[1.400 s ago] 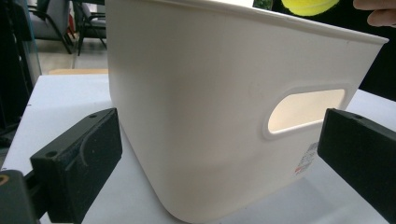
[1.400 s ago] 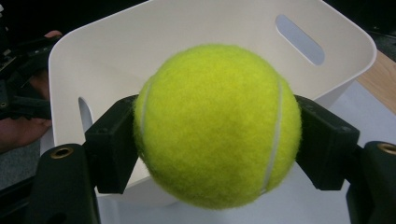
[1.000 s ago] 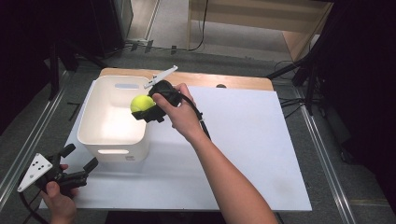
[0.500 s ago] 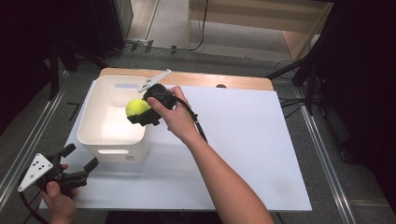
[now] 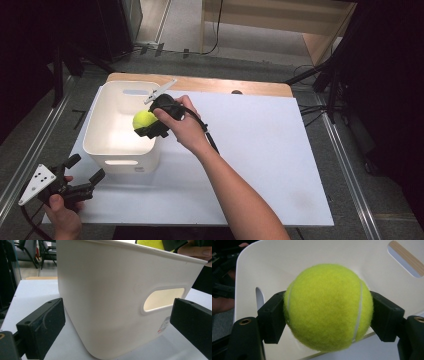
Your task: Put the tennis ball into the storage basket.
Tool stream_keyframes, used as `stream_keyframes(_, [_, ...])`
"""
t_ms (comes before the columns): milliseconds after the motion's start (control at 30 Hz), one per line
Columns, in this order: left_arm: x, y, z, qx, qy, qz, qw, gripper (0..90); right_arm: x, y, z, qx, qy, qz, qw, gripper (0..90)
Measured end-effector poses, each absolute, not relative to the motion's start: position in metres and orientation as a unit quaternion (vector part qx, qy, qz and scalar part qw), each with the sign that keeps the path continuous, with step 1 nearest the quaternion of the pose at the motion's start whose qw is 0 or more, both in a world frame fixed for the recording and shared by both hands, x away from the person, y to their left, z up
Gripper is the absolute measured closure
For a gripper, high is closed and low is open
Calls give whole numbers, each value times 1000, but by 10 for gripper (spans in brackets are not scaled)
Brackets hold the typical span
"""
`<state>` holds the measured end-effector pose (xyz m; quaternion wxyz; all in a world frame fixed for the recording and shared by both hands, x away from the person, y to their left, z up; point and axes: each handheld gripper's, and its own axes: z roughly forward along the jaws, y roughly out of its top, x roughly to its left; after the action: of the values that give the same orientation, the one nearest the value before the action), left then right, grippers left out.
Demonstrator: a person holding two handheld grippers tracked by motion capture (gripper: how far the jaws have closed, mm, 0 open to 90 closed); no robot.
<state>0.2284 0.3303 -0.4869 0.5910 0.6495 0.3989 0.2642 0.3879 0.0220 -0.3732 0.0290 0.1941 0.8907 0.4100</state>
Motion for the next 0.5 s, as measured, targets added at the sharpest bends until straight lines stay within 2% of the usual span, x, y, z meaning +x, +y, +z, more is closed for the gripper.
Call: stream_keyframes(500, [228,330,-487,651,398,265,590,0,382,34,-384,152,917,368,31,224])
